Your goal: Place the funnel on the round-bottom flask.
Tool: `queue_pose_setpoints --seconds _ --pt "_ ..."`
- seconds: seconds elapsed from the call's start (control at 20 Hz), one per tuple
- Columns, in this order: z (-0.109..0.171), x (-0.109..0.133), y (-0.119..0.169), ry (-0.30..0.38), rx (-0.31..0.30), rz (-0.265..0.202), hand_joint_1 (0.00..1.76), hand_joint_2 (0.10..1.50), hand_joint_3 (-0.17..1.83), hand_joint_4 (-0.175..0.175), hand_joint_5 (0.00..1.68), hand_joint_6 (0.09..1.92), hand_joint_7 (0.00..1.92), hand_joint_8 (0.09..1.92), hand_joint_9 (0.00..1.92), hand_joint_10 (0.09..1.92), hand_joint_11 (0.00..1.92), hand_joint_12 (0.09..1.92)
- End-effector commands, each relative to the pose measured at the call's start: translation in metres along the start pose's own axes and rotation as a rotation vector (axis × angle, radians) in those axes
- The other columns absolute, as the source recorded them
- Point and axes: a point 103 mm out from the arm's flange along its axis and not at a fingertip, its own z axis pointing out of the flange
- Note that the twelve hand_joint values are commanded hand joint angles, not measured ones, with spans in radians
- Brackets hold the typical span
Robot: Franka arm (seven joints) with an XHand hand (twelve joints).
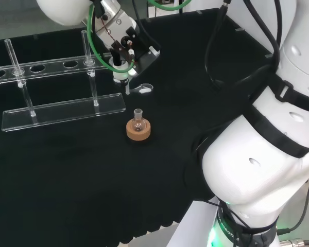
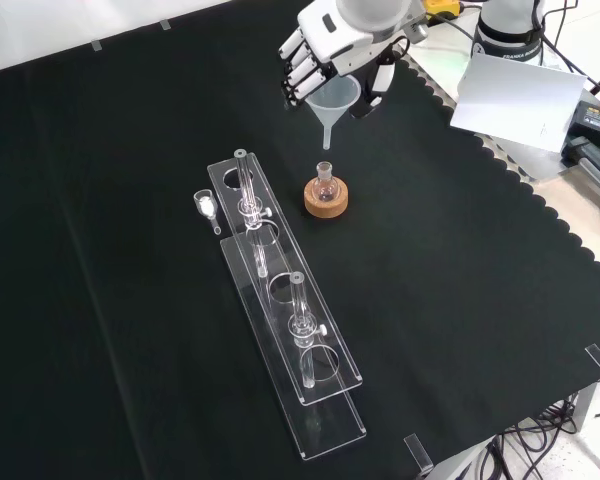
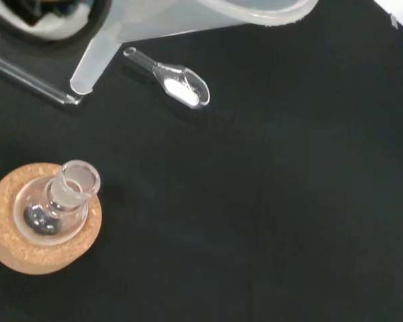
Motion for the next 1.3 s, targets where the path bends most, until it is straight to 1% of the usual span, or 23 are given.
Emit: queue_pose_setpoints --seconds 0.05,0.5,0.85,1.1,1.3 --pt "0.015 0.002 0.006 -0.004 0.023 -0.001 0.88 0.67 0.63 0.022 0.81 0.74 0.73 0.64 0.97 0.41 0.68 1.23" --pt "0.033 0.005 0.011 -0.010 0.041 -0.001 0.89 0.66 0.63 0.022 0.81 0.74 0.73 0.64 0.96 0.41 0.67 1.23" --pt "0.039 0.005 0.012 -0.012 0.049 0.002 0.89 0.66 0.63 0.023 0.82 0.74 0.73 0.64 0.96 0.41 0.67 1.23" --pt "0.052 0.009 0.018 0.000 0.063 -0.005 0.89 0.66 0.64 0.023 0.82 0.74 0.73 0.64 0.96 0.41 0.66 1.23" --pt "0.056 0.010 0.021 0.006 0.069 -0.008 0.89 0.66 0.64 0.023 0.82 0.74 0.73 0.64 0.96 0.41 0.65 1.23"
